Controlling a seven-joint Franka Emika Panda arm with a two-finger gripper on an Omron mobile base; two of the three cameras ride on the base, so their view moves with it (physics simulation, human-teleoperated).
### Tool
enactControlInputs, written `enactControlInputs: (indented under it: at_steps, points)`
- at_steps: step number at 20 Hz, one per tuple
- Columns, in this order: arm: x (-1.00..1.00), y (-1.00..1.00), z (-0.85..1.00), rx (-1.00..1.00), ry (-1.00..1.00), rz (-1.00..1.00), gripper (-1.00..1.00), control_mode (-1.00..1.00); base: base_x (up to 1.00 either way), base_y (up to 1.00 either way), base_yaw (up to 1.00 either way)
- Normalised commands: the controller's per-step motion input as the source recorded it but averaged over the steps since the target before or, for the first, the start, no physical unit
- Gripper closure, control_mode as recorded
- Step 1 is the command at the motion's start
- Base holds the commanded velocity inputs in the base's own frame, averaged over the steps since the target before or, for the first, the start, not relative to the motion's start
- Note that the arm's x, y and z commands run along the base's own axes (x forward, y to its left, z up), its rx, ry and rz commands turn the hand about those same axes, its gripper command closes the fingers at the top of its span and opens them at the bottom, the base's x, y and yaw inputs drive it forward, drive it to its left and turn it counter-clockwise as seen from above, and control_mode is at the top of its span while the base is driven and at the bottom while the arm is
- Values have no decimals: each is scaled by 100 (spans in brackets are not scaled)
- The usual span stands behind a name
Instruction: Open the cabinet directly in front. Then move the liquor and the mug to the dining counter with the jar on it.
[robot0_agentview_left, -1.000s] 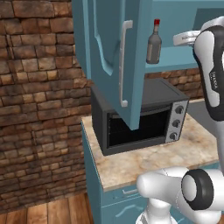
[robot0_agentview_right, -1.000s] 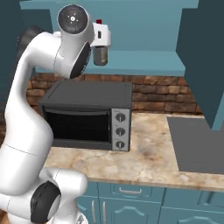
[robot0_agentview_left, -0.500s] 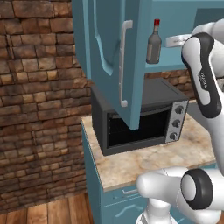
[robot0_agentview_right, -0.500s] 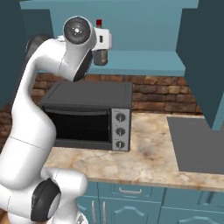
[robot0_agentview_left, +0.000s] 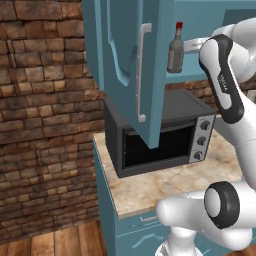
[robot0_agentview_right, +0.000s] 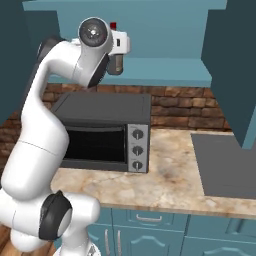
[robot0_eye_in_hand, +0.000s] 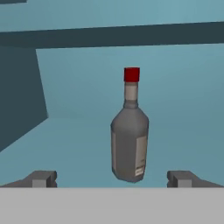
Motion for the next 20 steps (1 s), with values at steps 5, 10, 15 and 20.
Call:
enactControlInputs:
  at_steps: [5,10,15,20]
  points:
    - [33,0,0,0,0,0,-100,-100,0,0,0]
    - [37,0,0,0,0,0,-100,-100,0,0,0]
    - [40,0,0,0,0,0,-100,-100,0,0,0]
    - [34,0,0,0,0,0,-100,-100,0,0,0]
